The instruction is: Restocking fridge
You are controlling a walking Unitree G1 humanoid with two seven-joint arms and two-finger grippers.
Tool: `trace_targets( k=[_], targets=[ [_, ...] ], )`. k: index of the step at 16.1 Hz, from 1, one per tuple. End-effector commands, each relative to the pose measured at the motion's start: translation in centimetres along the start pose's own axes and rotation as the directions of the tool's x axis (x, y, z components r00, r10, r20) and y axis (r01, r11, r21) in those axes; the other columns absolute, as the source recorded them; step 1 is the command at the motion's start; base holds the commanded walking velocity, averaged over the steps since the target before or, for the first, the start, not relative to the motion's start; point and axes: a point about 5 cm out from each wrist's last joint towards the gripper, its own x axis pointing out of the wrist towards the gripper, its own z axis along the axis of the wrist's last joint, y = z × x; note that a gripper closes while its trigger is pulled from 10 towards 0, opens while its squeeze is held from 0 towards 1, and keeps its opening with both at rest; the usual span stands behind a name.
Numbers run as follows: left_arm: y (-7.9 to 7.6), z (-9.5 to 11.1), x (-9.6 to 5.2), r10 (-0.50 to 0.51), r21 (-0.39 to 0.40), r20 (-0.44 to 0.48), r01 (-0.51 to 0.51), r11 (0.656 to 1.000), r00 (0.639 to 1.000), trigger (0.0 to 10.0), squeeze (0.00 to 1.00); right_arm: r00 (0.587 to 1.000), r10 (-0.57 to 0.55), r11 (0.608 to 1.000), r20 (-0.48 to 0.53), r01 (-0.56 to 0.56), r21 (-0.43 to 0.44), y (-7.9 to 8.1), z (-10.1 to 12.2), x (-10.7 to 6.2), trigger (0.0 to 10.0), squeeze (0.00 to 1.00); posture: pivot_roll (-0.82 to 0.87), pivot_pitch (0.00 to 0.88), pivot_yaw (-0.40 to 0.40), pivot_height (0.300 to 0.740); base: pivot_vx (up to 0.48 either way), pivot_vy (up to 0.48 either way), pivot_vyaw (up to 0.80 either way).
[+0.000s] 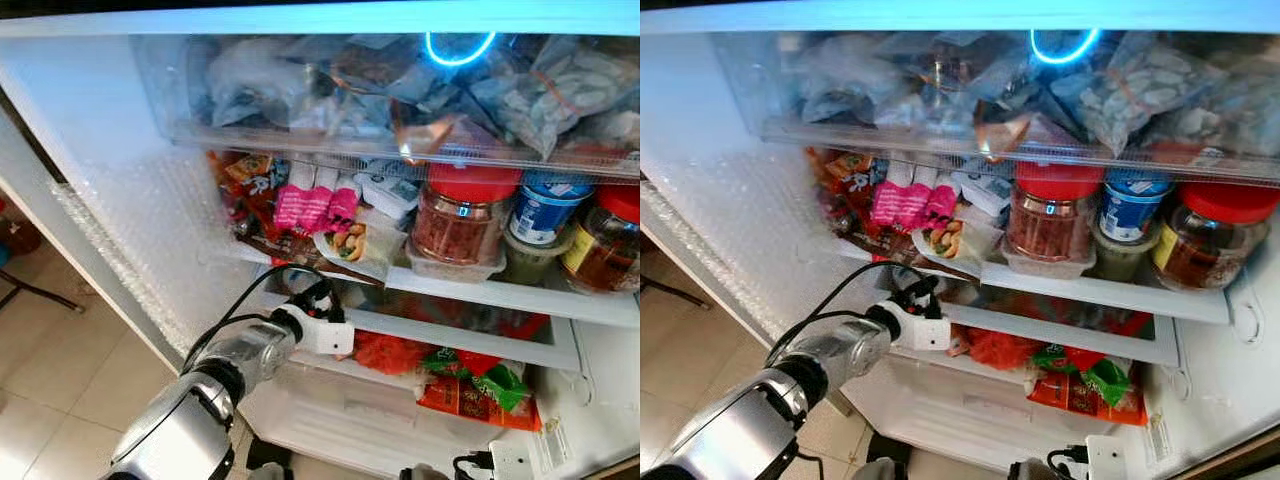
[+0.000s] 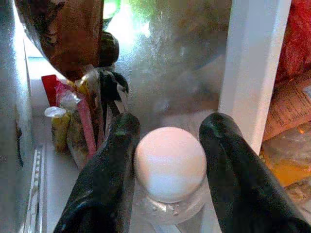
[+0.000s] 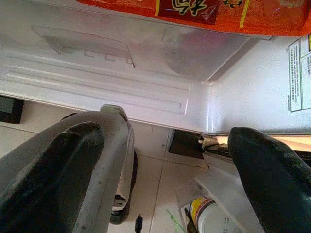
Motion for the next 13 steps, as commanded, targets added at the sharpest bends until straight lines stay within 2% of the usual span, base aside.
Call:
trace_targets(
  k=[1,8,12,13],
  targets=[
    [0.5,-0.6,0.0,0.010,-0.017,-0.024,-0.010,1.000,1.000,10.0,1.00,0.989,0.003,1.000,-0.151,-0.001,0.012,0.4,-4.0,-1.0,10.0,0.00,-0.04,0.072,0.093,0.650,0.000,0.000,0.00],
    [2.6,-0.1,0.5,0.084,-0.036,0.013,-0.084,0.996,0.996,10.0,1.00,0.988,0.007,1.000,-0.155,-0.007,0.006,0.4,-3.9,-1.0,10.0,0.00,-0.03,0.064,0.090,0.650,0.000,0.000,0.00],
    [2.5,0.5,0.6,0.064,-0.038,0.057,-0.062,0.997,0.996,10.0,1.00,0.988,0.007,1.000,-0.157,-0.007,0.002,0.4,-3.9,-1.0,10.0,0.00,-0.03,0.063,0.088,0.650,0.000,0.000,0.00],
    [2.3,0.7,0.6,0.053,-0.051,0.071,-0.050,0.997,0.996,10.0,0.96,0.988,0.007,1.000,-0.157,-0.006,0.001,0.4,-3.9,-1.0,10.0,0.00,-0.03,0.062,0.087,0.650,0.000,0.000,0.00]
  ],
)
